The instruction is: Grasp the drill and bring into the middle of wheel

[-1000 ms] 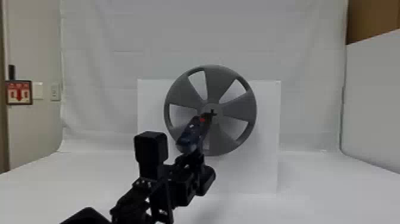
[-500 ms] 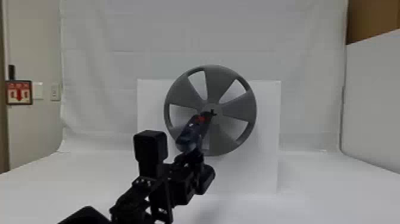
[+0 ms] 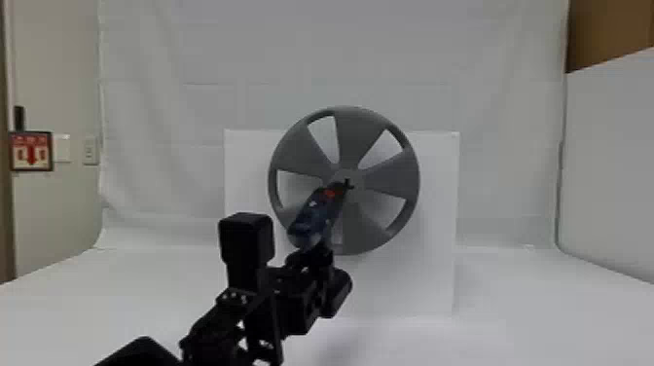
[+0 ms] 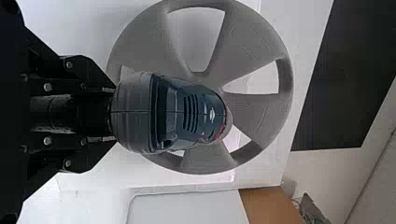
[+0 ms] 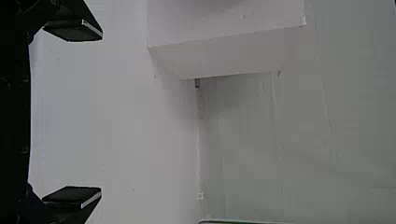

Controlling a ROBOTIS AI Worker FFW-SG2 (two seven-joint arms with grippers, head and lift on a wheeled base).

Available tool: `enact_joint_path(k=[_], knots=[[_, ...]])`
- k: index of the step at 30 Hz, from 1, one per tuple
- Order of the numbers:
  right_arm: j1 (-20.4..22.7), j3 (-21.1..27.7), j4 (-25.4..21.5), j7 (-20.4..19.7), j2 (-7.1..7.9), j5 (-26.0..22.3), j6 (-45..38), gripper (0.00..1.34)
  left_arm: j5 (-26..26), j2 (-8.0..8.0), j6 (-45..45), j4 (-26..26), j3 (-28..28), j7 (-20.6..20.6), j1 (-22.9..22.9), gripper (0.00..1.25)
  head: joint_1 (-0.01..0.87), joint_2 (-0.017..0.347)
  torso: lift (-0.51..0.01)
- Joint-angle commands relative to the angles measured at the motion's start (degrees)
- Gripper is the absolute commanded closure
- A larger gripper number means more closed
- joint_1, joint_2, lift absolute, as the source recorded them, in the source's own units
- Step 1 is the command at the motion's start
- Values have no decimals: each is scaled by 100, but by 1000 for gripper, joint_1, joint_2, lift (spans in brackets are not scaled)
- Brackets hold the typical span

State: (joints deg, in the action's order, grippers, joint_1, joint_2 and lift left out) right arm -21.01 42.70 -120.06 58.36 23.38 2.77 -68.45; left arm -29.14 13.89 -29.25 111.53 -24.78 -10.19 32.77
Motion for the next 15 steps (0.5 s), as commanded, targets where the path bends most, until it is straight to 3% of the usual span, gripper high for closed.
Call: enact_joint_path(k=[1,15], knots=[[9,2,0,0,9,4,-2,128,-40,0,51,9,17,61,-52,1216,54,31,-403],[18,37,0,0,-53,4,-2,128,13,149,86,580,52,236,-430,1214,54,31,-403]])
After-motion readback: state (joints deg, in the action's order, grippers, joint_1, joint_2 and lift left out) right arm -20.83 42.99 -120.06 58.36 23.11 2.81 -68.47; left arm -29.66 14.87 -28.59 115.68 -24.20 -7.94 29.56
